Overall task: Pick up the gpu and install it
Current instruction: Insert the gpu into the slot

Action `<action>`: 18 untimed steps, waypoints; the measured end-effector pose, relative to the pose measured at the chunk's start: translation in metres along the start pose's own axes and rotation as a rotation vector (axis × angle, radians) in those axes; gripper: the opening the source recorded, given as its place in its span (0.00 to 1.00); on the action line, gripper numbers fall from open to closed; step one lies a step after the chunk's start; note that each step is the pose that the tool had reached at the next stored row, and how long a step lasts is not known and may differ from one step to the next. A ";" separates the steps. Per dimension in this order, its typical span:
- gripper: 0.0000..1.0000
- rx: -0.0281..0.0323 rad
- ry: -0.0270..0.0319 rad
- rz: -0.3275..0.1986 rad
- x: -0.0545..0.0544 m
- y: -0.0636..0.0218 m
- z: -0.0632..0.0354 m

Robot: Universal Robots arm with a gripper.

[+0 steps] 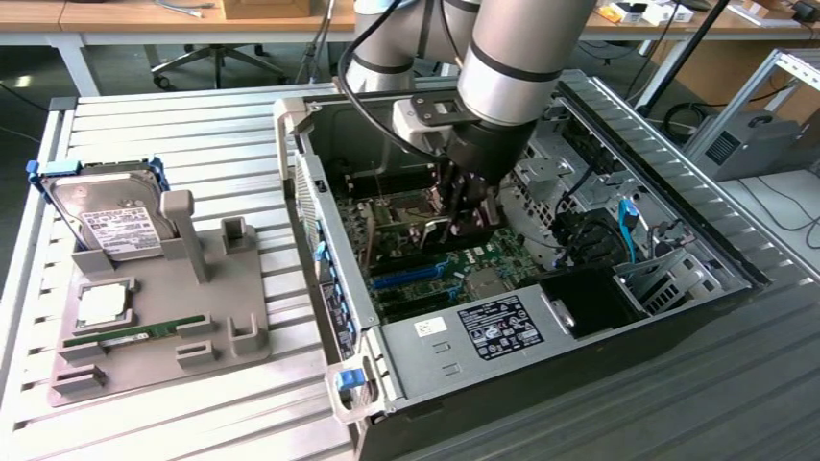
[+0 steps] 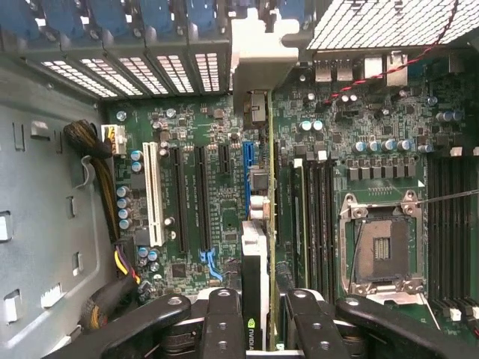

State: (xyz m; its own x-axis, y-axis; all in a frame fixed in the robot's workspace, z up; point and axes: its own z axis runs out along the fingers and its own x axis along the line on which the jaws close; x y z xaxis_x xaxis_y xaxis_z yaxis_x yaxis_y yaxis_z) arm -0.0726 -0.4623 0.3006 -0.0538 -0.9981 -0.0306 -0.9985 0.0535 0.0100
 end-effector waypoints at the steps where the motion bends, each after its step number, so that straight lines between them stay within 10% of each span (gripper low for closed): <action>1: 0.27 0.0000 -0.0001 0.000 0.000 0.0005 0.0000; 18: 0.27 0.0002 0.0000 0.000 0.005 0.0065 0.0040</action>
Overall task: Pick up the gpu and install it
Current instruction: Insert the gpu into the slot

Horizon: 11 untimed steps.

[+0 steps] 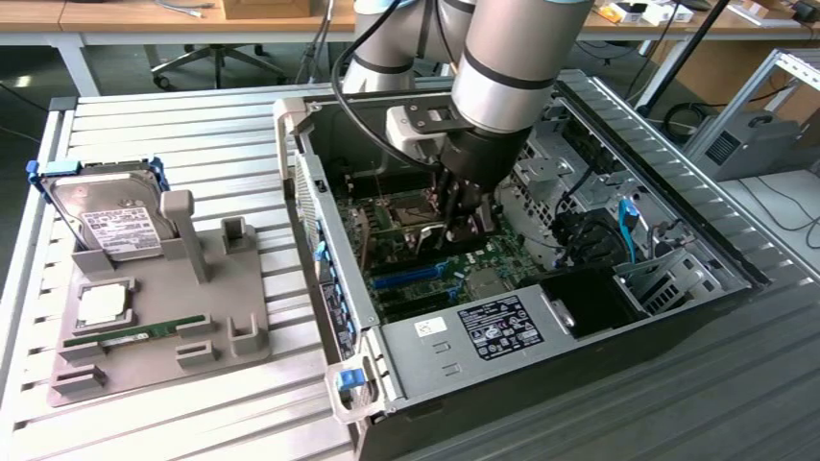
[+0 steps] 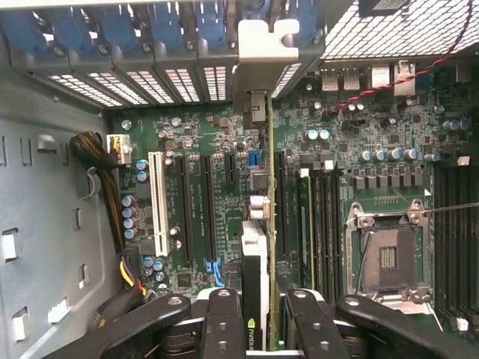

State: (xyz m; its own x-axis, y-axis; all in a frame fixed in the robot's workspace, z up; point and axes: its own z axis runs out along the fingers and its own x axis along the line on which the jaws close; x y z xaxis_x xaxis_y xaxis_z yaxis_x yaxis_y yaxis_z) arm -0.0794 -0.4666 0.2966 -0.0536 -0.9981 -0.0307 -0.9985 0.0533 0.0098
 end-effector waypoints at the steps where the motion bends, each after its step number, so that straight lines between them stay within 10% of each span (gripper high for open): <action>1: 0.27 0.0000 -0.0001 0.000 0.000 0.0000 0.0010; 11: 0.27 0.0000 0.0001 0.000 0.000 0.0001 0.0063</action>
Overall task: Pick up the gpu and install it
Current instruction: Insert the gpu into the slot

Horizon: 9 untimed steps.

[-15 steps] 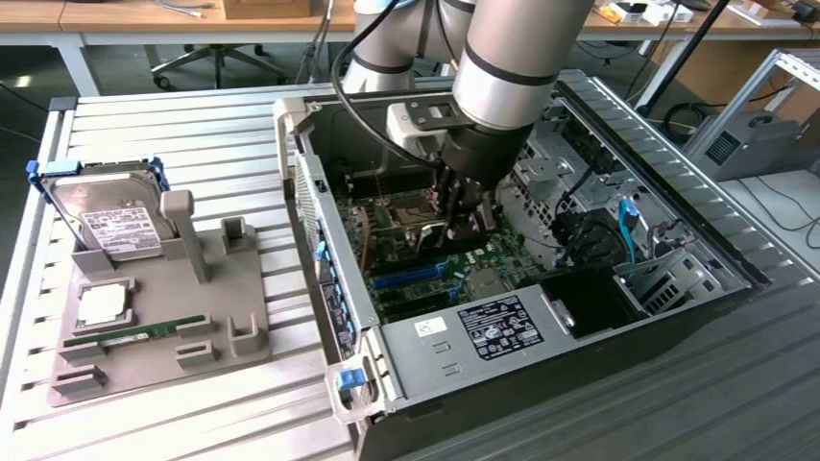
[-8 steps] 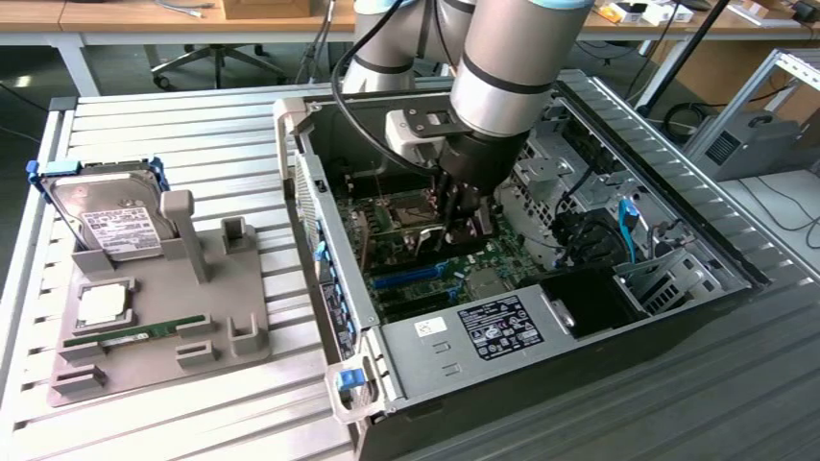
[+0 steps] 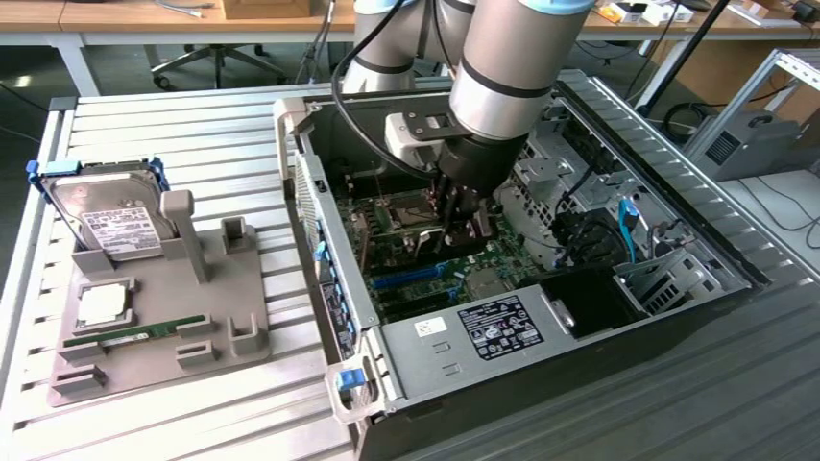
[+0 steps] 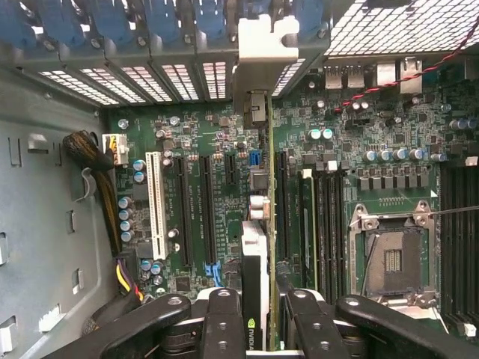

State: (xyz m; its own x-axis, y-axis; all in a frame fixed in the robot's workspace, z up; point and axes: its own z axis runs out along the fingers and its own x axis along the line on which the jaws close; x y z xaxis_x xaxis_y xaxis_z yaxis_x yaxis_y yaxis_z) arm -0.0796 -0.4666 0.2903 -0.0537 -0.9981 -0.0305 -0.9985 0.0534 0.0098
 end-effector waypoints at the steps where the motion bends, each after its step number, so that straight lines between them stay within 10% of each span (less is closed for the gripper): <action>1: 0.27 0.0001 -0.0001 0.000 0.000 0.0000 0.0001; 9: 0.27 0.0001 -0.0004 0.000 0.000 0.0027 0.0010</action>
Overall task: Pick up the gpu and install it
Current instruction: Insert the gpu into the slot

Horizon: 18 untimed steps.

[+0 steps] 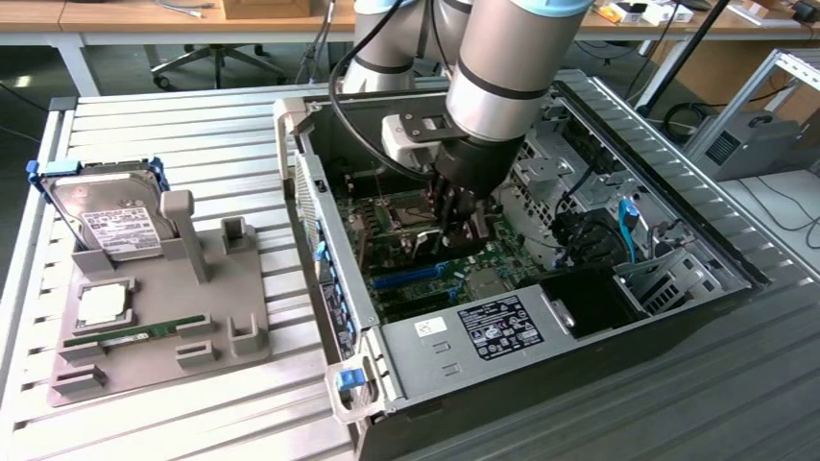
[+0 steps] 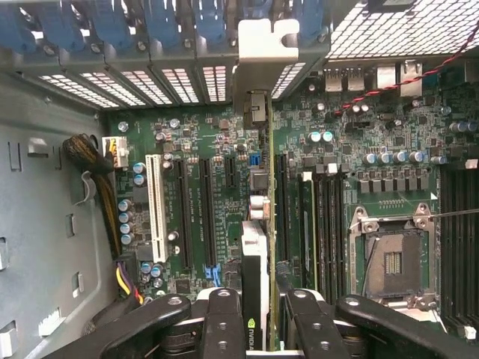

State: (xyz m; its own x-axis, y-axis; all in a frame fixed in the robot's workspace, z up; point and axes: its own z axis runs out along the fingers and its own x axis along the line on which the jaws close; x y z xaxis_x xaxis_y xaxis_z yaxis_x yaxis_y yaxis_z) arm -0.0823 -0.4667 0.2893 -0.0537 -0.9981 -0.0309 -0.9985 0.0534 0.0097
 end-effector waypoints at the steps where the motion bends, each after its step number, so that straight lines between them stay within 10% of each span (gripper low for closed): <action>1: 0.27 -0.0001 0.0002 0.000 0.000 0.0002 0.0014; 18: 0.27 -0.0005 0.0006 -0.014 0.000 0.0025 0.0031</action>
State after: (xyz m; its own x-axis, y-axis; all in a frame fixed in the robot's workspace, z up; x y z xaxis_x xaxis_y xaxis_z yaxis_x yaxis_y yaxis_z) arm -0.0848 -0.4666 0.2862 -0.0398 -0.9987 -0.0304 -0.9992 0.0395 0.0098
